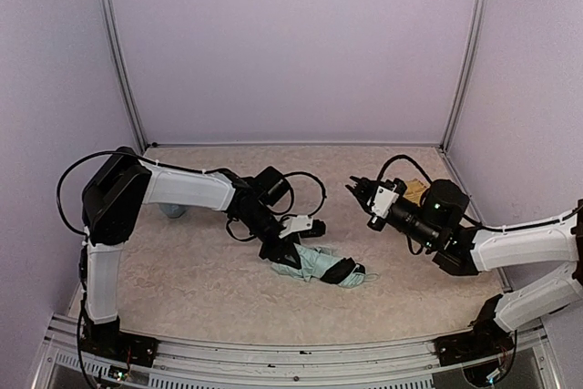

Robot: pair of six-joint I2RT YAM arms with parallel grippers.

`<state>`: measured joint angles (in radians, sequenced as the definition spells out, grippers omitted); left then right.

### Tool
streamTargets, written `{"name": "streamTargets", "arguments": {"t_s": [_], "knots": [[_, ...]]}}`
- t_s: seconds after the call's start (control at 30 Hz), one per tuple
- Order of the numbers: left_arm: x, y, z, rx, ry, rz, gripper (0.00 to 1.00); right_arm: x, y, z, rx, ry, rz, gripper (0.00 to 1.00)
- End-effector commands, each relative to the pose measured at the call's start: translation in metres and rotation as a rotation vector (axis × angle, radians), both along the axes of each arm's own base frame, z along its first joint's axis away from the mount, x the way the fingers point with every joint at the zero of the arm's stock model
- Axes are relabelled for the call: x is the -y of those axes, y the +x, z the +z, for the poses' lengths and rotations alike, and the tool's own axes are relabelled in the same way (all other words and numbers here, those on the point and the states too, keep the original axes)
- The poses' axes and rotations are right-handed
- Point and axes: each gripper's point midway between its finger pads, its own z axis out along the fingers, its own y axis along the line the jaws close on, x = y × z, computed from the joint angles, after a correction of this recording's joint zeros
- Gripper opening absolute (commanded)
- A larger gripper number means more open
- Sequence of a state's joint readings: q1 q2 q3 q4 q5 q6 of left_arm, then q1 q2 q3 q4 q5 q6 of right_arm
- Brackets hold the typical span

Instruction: Put away the umbrella

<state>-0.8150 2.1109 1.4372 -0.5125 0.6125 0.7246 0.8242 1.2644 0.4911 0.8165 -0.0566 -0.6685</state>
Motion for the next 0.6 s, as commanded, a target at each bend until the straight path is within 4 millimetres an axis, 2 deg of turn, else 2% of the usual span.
{"name": "streamTargets", "arguments": {"t_s": [0.0, 0.07, 0.17, 0.23, 0.27, 0.4, 0.47, 0.57], "knots": [[-0.047, 0.008, -0.064, 0.003, 0.297, 0.109, 0.00, 0.050, 0.029, 0.008, 0.035, 0.057, -0.273, 0.18], [-0.045, 0.013, -0.065, 0.011, 0.309, 0.134, 0.08, 0.040, 0.020, 0.006, 0.015, 0.028, -0.190, 0.23], [-0.040, 0.025, -0.059, 0.045, 0.295, 0.176, 0.38, 0.016, 0.003, 0.001, -0.058, -0.021, -0.021, 0.40], [-0.033, 0.031, -0.042, 0.078, 0.243, 0.187, 0.92, 0.007, -0.003, 0.002, -0.103, -0.031, 0.043, 0.50], [-0.029, 0.034, -0.033, 0.108, 0.210, 0.190, 0.98, 0.003, -0.006, -0.001, -0.122, -0.044, 0.065, 0.54], [-0.022, 0.045, -0.002, 0.227, 0.111, 0.191, 0.99, -0.008, -0.009, 0.000, -0.180, -0.060, 0.124, 0.60], [-0.019, 0.052, 0.013, 0.284, 0.075, 0.210, 0.99, -0.013, -0.011, -0.004, -0.217, -0.084, 0.158, 0.68], [-0.016, 0.059, 0.040, 0.364, -0.006, 0.229, 0.99, -0.021, -0.015, -0.010, -0.292, -0.116, 0.200, 0.71]]}}
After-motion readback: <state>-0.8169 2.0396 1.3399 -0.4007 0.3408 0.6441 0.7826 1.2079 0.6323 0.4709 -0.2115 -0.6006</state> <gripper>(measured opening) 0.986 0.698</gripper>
